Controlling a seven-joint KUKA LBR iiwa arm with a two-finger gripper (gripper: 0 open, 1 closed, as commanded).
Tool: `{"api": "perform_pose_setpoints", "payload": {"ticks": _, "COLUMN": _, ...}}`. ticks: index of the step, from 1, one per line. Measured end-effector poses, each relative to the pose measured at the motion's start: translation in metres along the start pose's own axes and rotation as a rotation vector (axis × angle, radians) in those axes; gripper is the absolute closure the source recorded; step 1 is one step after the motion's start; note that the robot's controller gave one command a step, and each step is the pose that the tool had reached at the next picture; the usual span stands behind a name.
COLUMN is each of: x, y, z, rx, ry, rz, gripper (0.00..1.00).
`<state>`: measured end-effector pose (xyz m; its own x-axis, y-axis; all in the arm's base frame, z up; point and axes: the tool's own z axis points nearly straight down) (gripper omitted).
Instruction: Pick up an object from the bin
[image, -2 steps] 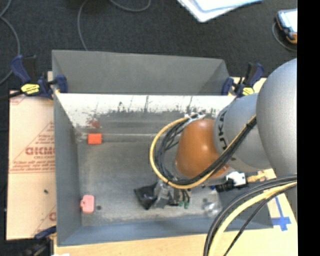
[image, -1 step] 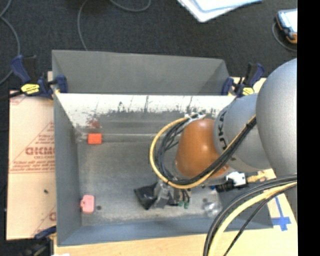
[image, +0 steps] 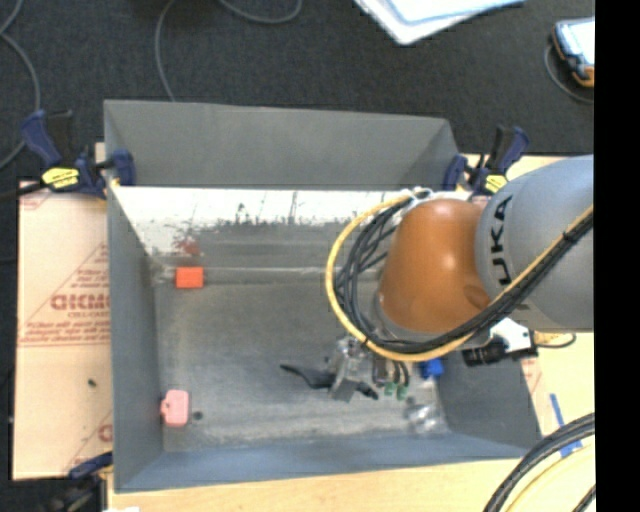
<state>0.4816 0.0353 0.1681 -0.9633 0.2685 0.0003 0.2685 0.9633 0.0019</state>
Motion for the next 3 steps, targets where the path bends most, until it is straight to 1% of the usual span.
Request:
{"api": "perform_pose_setpoints", "payload": {"ticks": 1, "x": -0.018, "y": -0.037, "z": 0.001, "rx": 0.000, "ry": -0.005, "rz": -0.069, "gripper": 1.00}}
{"api": "perform_pose_setpoints", "payload": {"ticks": 2, "x": -0.008, "y": -0.038, "z": -0.096, "rx": 0.000, "ry": 0.001, "rz": -0.071, "gripper": 1.00}}
{"api": "perform_pose_setpoints", "payload": {"ticks": 3, "x": -0.033, "y": -0.066, "z": -0.126, "rx": 0.000, "ry": -0.009, "rz": -0.119, "gripper": 1.00}}
